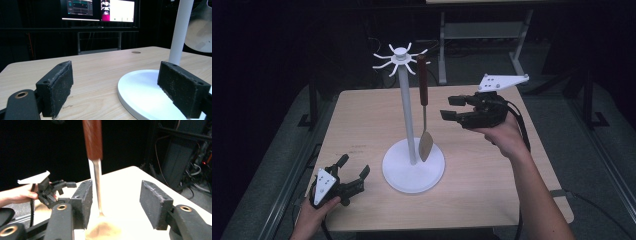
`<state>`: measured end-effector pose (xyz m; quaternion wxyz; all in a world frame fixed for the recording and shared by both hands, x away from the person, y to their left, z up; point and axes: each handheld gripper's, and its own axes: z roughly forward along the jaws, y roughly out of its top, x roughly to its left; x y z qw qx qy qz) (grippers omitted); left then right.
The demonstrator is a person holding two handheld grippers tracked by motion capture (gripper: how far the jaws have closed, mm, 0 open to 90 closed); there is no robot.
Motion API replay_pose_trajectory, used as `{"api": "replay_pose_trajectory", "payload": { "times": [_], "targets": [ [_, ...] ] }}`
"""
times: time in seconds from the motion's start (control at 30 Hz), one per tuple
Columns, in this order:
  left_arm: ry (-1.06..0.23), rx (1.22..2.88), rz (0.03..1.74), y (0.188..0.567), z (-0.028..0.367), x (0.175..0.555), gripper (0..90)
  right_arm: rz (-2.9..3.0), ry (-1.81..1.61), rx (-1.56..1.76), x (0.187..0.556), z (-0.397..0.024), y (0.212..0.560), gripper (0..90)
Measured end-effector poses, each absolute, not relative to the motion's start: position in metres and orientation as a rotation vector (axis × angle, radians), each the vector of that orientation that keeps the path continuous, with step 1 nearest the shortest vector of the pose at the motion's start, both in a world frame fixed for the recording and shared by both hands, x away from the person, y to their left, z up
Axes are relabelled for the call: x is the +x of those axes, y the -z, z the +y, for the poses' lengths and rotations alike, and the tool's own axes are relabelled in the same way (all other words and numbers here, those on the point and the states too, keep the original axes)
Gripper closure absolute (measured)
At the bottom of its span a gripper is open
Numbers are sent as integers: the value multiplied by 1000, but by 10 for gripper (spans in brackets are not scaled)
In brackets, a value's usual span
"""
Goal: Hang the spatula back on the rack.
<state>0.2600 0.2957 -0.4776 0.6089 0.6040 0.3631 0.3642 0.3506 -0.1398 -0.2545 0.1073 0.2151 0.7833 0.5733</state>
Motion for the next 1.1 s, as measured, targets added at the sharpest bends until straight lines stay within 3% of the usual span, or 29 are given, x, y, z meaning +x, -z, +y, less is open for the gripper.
{"api": "replay_pose_trajectory", "payload": {
  "times": [0.43,1.1],
  "targets": [
    [-842,1394,838,478,296,260,127,2311,-1541,759,349,-160,287,298],
    [-843,1401,840,478,296,260,127,2343,-1374,925,345,-181,351,198]
  ]
}}
